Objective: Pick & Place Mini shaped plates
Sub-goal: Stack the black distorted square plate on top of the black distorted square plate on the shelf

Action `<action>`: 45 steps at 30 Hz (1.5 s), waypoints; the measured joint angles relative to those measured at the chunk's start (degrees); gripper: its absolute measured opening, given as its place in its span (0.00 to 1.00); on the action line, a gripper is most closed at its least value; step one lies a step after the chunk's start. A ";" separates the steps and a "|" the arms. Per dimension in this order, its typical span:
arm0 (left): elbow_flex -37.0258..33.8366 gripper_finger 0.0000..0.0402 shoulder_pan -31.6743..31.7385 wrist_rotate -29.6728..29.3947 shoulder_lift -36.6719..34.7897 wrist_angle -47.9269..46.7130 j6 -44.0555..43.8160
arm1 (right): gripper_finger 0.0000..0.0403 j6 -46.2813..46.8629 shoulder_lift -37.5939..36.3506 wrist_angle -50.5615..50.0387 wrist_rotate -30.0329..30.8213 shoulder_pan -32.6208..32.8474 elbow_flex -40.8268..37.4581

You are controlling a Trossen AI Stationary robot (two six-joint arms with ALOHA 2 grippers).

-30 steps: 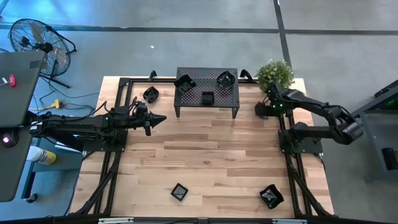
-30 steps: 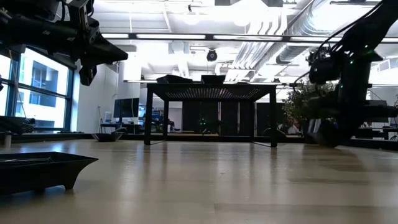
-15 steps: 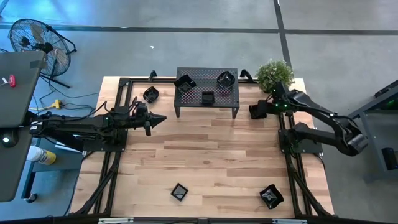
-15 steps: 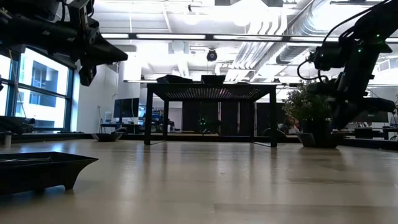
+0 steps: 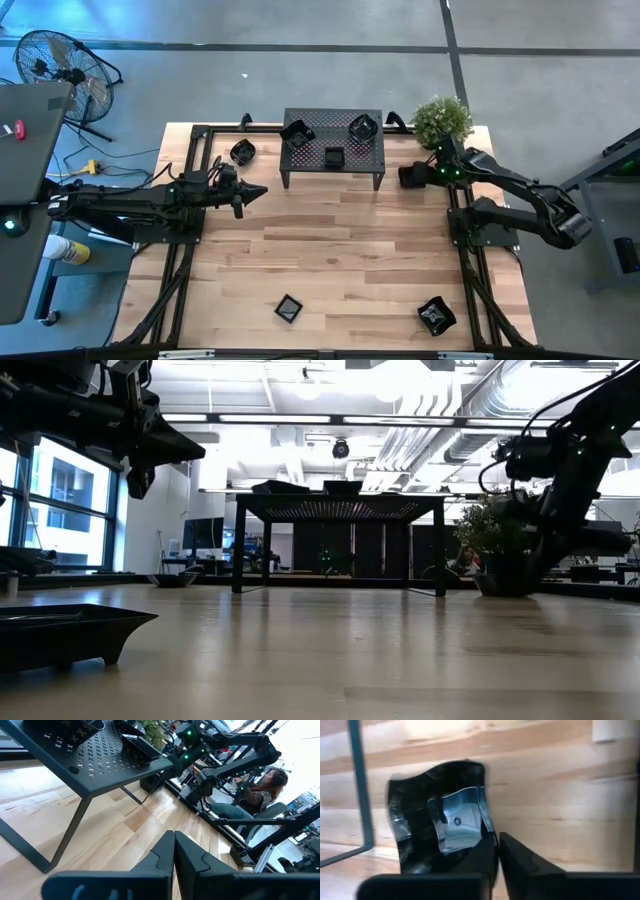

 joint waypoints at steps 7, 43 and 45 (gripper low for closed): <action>0.00 0.00 0.00 0.03 0.00 -0.08 0.00 | 0.01 -0.03 -4.46 -2.97 -0.89 0.00 3.25; 0.00 0.00 0.00 0.14 -0.02 -0.51 1.36 | 0.02 14.06 4.56 15.05 7.59 6.86 -3.53; 0.00 0.00 0.00 0.14 -0.02 -0.49 1.36 | 0.02 14.08 4.52 14.67 7.80 6.86 -3.51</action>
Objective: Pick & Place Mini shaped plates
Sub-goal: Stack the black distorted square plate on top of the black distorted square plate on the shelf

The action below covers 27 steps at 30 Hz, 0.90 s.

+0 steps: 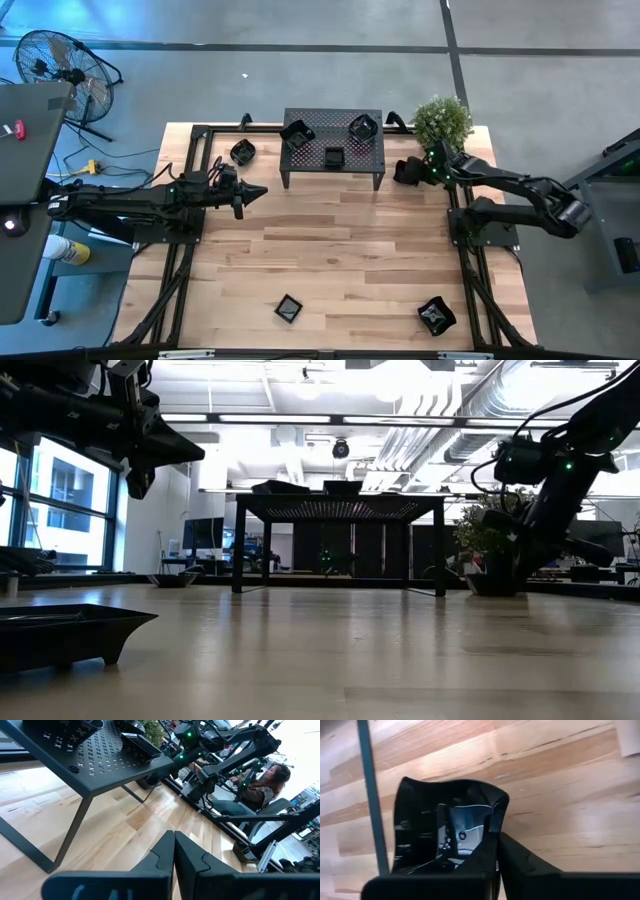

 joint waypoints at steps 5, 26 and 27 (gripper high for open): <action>0.00 0.00 0.00 0.00 0.00 0.00 -0.27 | 0.01 -0.01 -0.19 -0.47 -2.06 -0.01 0.00; 0.00 0.00 0.00 1.53 0.00 0.00 -1.14 | 0.00 -1.82 -21.74 -38.74 -0.18 15.92 17.55; 0.00 0.00 0.00 1.51 0.00 0.00 -1.01 | 0.00 -1.49 -21.88 -39.92 0.38 18.35 19.15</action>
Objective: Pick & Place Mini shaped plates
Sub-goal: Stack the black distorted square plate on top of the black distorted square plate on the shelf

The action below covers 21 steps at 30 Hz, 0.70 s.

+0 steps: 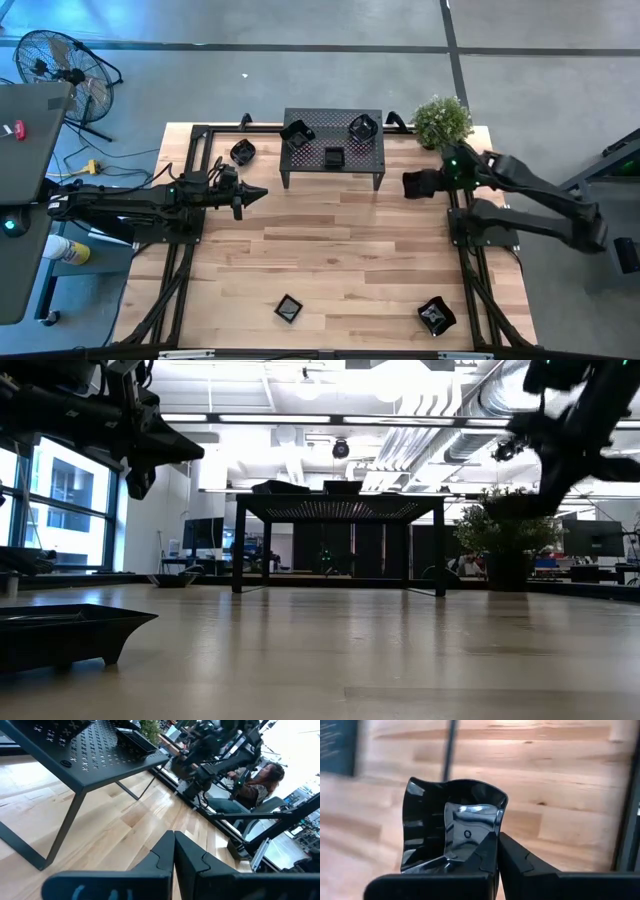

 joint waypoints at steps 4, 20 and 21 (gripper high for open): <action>0.00 0.00 0.00 -0.22 0.00 -0.62 0.17 | 0.00 4.86 1.12 -1.84 3.08 11.37 4.22; 0.00 0.00 0.00 -0.59 0.00 -2.94 0.16 | 0.00 24.46 33.63 31.85 12.83 47.02 3.56; 0.00 0.00 0.00 -0.58 0.01 -3.28 0.16 | 0.00 23.48 36.48 35.67 12.79 46.41 3.56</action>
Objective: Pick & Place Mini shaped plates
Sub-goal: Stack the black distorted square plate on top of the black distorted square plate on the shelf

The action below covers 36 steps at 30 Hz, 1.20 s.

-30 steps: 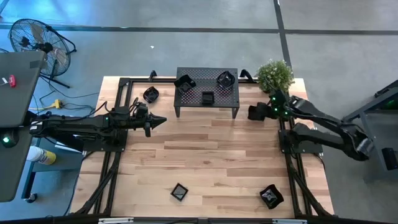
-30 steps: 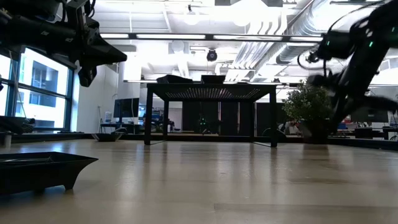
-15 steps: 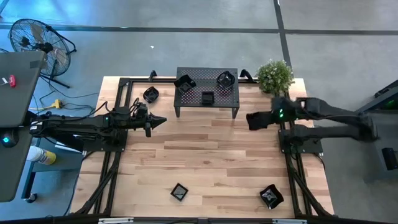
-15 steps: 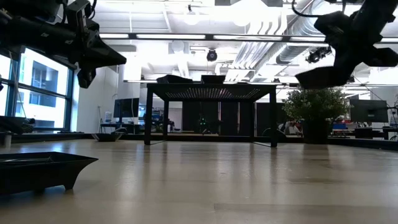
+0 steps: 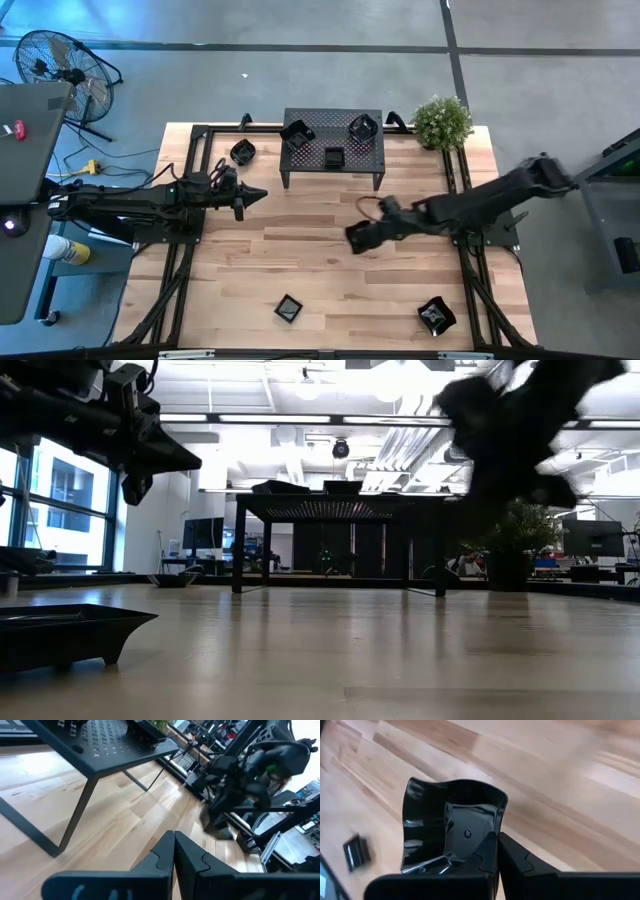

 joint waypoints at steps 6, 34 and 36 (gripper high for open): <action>0.00 0.00 0.00 1.26 0.01 -0.68 -0.02 | 0.00 -6.80 15.47 16.29 -1.02 -4.50 3.64; 2.04 0.00 -0.02 8.10 7.12 -10.33 -3.66 | 0.21 -47.06 26.66 6.84 -6.60 -11.24 27.64; 4.43 0.00 -0.02 8.07 10.99 -11.68 -3.19 | 0.12 -47.72 22.92 9.86 -6.06 -11.02 21.84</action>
